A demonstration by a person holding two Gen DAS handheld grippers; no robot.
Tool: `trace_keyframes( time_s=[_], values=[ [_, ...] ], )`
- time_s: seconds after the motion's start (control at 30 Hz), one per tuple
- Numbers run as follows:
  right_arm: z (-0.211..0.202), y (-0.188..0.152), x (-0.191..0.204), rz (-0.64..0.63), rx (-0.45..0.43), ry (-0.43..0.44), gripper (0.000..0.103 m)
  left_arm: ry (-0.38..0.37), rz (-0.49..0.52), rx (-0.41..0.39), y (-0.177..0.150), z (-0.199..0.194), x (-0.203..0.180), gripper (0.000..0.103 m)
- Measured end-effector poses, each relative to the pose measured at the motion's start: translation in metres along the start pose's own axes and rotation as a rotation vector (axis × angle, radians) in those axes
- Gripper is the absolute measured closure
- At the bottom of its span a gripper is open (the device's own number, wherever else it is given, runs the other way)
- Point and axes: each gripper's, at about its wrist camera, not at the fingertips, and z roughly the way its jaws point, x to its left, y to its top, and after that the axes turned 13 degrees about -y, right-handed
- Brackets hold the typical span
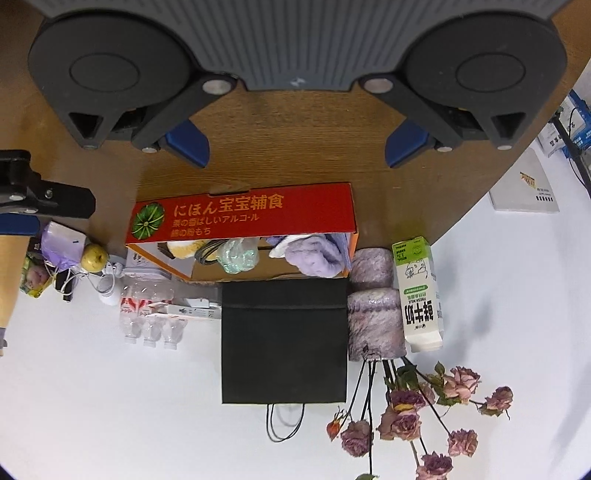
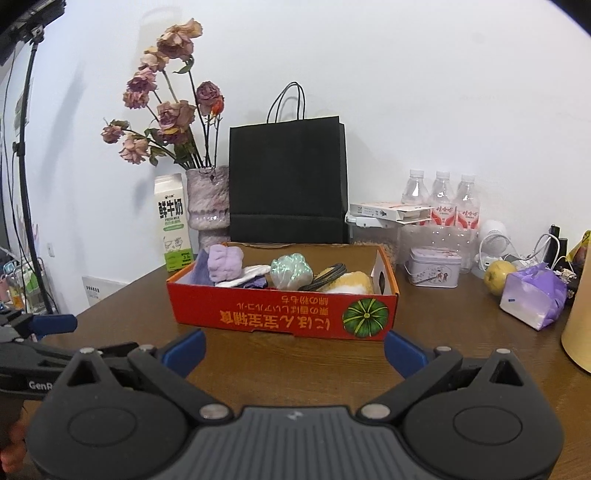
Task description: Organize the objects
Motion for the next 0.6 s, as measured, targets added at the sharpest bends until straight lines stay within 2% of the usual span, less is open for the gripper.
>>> trace_keyframes(
  time_s=[0.6],
  values=[
    [-0.0093, -0.0020, 0.0020, -0.010, -0.014, 0.014, 0.000, -0.021, -0.007, -0.014, -0.0034, -0.0081, 0.0008, 0.000]
  ],
)
